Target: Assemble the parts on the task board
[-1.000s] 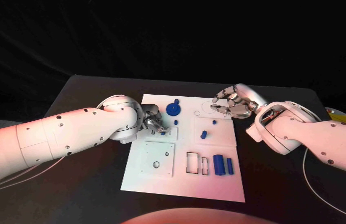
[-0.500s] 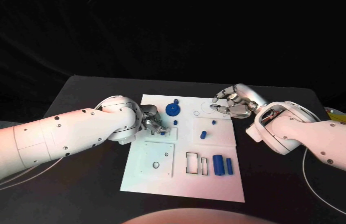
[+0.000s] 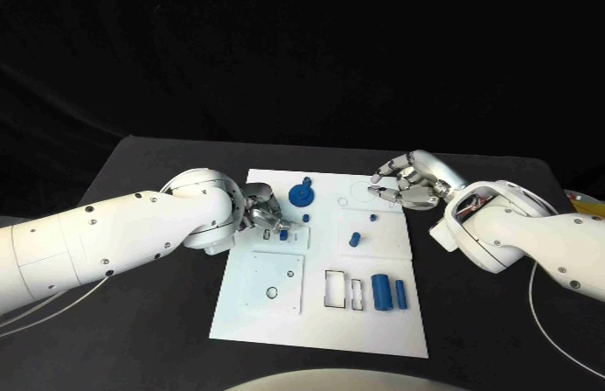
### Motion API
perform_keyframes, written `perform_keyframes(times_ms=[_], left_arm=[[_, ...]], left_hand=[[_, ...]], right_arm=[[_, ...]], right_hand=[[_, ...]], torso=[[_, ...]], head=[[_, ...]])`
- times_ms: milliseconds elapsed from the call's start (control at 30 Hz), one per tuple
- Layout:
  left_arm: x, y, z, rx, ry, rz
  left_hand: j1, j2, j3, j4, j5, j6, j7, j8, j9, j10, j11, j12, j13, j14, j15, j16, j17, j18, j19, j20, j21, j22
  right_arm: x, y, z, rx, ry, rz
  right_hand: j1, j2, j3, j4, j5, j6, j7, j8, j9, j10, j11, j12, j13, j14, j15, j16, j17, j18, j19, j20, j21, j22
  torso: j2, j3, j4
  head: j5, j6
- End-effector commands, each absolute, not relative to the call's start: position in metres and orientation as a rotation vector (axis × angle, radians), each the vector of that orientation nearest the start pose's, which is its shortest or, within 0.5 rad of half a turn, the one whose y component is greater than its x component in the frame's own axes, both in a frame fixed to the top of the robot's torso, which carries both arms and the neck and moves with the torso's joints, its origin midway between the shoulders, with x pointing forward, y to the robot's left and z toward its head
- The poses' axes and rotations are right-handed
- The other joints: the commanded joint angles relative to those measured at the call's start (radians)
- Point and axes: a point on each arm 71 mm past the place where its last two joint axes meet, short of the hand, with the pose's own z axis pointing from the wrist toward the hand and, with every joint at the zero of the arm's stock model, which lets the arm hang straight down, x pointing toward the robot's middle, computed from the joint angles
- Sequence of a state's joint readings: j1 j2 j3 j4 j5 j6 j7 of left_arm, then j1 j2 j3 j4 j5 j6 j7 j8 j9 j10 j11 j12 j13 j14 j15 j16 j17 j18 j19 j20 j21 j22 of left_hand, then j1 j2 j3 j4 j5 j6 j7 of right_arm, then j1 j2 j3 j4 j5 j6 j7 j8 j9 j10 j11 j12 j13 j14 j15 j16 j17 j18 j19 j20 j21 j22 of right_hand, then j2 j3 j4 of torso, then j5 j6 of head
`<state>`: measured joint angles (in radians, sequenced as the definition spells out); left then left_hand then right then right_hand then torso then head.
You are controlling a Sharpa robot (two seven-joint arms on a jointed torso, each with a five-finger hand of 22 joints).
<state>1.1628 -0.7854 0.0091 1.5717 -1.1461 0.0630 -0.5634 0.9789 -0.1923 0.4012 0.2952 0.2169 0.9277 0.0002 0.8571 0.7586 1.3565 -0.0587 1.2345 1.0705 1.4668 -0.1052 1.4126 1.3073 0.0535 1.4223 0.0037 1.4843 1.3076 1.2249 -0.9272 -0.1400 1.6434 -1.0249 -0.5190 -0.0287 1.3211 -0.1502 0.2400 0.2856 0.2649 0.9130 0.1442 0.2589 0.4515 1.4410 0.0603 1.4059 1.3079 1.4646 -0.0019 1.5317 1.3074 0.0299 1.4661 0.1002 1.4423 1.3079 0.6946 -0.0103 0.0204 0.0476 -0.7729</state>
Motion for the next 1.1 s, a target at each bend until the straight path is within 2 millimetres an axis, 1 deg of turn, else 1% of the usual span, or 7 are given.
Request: perform_keyframes(times_ms=[33,267,367,467,667,900,1100], left_arm=[[0.468,0.176,-0.213,-0.178,2.245,-0.471],[0.475,0.183,-0.191,-0.182,2.224,-0.464],[0.483,0.191,-0.180,-0.186,2.224,-0.435],[0.492,0.198,-0.173,-0.198,2.218,-0.410],[0.508,0.211,-0.166,-0.223,2.205,-0.362],[0.518,0.212,-0.166,-0.205,2.206,-0.319],[0.524,0.213,-0.174,-0.185,2.215,-0.276]], left_hand=[[-0.010,0.000,-0.007,0.000,0.002,0.002,0.005,-0.006,-0.001,-0.005,0.001,-0.006,-0.001,0.044,-0.003,-0.001,0.030,-0.005,0.002,0.003,0.002,0.047],[0.004,0.007,-0.030,-0.001,0.005,-0.026,0.015,-0.025,-0.007,-0.027,0.008,-0.029,-0.030,0.043,0.002,-0.003,0.028,0.001,-0.016,0.007,-0.009,0.022],[0.006,0.027,-0.038,-0.001,0.005,-0.085,0.045,-0.097,-0.045,-0.049,0.033,-0.045,-0.054,0.043,0.021,-0.004,0.027,0.002,-0.023,0.021,-0.015,0.013],[0.014,0.029,-0.040,-0.001,0.005,-0.090,0.054,-0.118,-0.060,-0.051,0.040,-0.043,-0.052,0.043,0.028,-0.004,0.027,0.003,-0.023,0.028,-0.016,0.013],[0.033,0.026,-0.067,-0.001,0.003,-0.137,0.085,-0.192,-0.109,-0.061,0.067,-0.044,-0.062,0.042,0.051,-0.003,0.027,0.004,-0.026,0.048,-0.019,0.009],[0.036,0.028,-0.069,-0.001,0.003,-0.140,0.088,-0.198,-0.114,-0.063,0.070,-0.044,-0.065,0.042,0.053,-0.003,0.027,0.004,-0.026,0.050,-0.019,0.009],[0.039,0.030,-0.070,-0.001,0.003,-0.140,0.088,-0.201,-0.116,-0.066,0.071,-0.047,-0.069,0.042,0.054,-0.003,0.027,0.004,-0.027,0.051,-0.020,0.007]], right_arm=[[0.457,-0.215,-0.193,0.267,1.649,0.864],[0.457,-0.216,-0.193,0.268,1.650,0.862],[0.458,-0.216,-0.193,0.269,1.651,0.861],[0.458,-0.217,-0.194,0.270,1.651,0.859],[0.458,-0.217,-0.194,0.270,1.652,0.858],[0.459,-0.216,-0.194,0.269,1.653,0.859],[0.459,-0.215,-0.195,0.269,1.656,0.860]], right_hand=[[-0.006,0.003,-0.005,0.001,-0.008,-0.010,0.000,0.006,0.002,-0.005,0.001,-0.003,0.105,0.076,-0.008,-0.006,0.135,0.006,0.026,-0.004,-0.005,0.176],[-0.006,0.003,-0.005,0.001,-0.008,-0.010,0.000,0.006,0.002,-0.005,0.001,-0.003,0.105,0.076,-0.008,-0.006,0.135,0.006,0.026,-0.004,-0.005,0.176],[-0.006,0.003,-0.005,0.001,-0.008,-0.010,0.000,0.006,0.002,-0.005,0.001,-0.003,0.105,0.076,-0.008,-0.006,0.135,0.006,0.026,-0.004,-0.005,0.176],[-0.006,0.003,-0.005,0.001,-0.008,-0.010,0.000,0.006,0.002,-0.005,0.001,-0.003,0.105,0.076,-0.008,-0.006,0.135,0.006,0.026,-0.004,-0.005,0.176],[-0.008,0.004,-0.005,0.001,-0.010,-0.010,0.000,0.007,0.002,-0.005,0.001,-0.003,0.105,0.076,-0.008,-0.006,0.136,0.006,0.026,-0.004,-0.004,0.177],[-0.008,0.005,-0.005,0.002,-0.010,-0.010,0.000,0.007,0.003,-0.005,0.001,-0.003,0.105,0.076,-0.008,-0.006,0.135,0.006,0.026,-0.004,-0.005,0.176],[-0.008,0.005,-0.005,0.002,-0.010,-0.010,0.000,0.007,0.003,-0.005,0.001,-0.003,0.105,0.076,-0.008,-0.006,0.135,0.006,0.026,-0.004,-0.005,0.176]], torso=[[0.000,0.0010,0.0005],[0.001,-0.0001,0.0007],[0.001,0.0018,-0.0002],[0.002,0.0004,-0.0001],[0.003,0.0002,0.0003],[0.001,-0.0010,0.0033],[0.001,-0.0013,-0.0003]], head=[[0.002,0.001],[0.005,0.004],[0.007,0.005],[0.010,0.008],[0.012,0.009],[0.015,0.009],[0.021,0.007]])
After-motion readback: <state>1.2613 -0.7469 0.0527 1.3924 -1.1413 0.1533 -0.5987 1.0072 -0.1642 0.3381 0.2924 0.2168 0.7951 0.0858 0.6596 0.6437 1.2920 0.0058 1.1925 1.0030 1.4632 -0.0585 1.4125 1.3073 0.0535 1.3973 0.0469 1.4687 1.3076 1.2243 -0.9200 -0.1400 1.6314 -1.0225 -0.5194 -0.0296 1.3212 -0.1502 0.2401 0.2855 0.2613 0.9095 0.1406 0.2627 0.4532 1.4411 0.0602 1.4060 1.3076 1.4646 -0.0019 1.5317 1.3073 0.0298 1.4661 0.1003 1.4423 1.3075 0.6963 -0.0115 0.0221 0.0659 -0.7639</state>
